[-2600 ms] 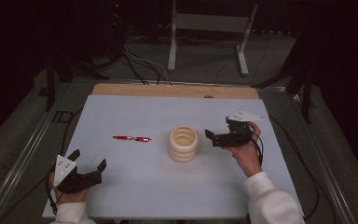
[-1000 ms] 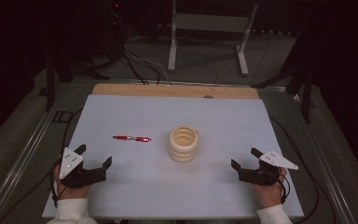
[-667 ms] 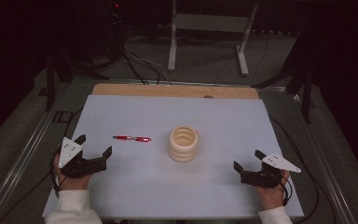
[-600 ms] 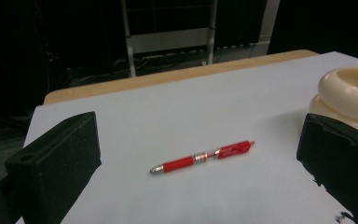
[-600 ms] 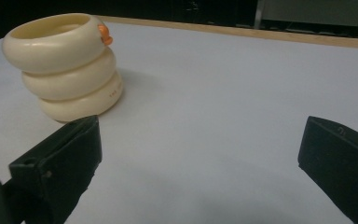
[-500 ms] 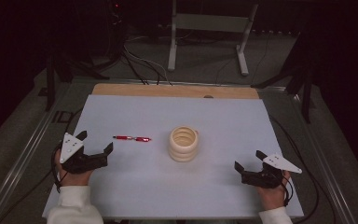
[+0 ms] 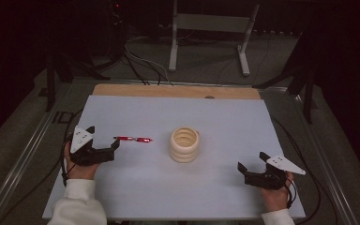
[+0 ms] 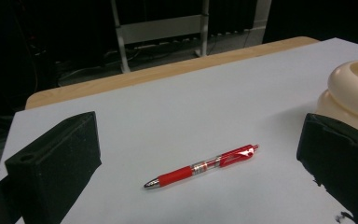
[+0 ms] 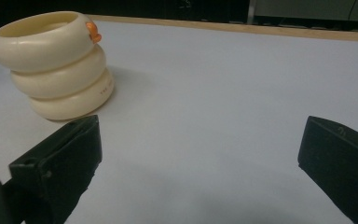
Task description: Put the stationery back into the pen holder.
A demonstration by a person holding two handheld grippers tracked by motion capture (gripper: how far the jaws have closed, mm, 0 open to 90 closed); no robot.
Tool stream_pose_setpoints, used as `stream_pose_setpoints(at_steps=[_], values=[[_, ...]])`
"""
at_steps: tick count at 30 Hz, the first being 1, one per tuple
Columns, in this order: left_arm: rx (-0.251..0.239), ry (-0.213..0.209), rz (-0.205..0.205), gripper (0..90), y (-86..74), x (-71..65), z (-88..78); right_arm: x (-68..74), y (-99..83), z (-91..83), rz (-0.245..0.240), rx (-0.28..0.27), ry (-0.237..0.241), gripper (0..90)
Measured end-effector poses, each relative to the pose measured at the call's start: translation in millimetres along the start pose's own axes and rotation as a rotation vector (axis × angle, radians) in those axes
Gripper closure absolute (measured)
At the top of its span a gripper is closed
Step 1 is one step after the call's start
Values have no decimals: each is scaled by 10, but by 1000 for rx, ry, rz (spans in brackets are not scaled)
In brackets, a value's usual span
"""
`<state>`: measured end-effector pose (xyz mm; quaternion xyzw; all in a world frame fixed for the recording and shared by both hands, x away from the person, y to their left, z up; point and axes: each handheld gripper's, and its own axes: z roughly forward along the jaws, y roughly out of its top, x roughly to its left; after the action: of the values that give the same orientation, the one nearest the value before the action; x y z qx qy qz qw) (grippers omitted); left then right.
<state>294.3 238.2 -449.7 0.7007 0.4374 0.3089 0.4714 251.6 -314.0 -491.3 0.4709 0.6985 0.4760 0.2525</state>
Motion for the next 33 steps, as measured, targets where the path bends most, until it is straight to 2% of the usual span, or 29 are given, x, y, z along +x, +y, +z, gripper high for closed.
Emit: stream_pose_setpoints(at_steps=[7,13,26,33], values=[[37,-13,15,1,7,-13,145,-4,-7,3,3,7,-3,1],[56,-25,3,1,-7,-28,273,-10,-9,10,1,10,-5,1],[76,-21,-4,1,80,-131,572,-20,-14,13,7,12,-8,1],[105,-29,0,19,77,-207,753,-21,-14,15,5,14,-7,1]])
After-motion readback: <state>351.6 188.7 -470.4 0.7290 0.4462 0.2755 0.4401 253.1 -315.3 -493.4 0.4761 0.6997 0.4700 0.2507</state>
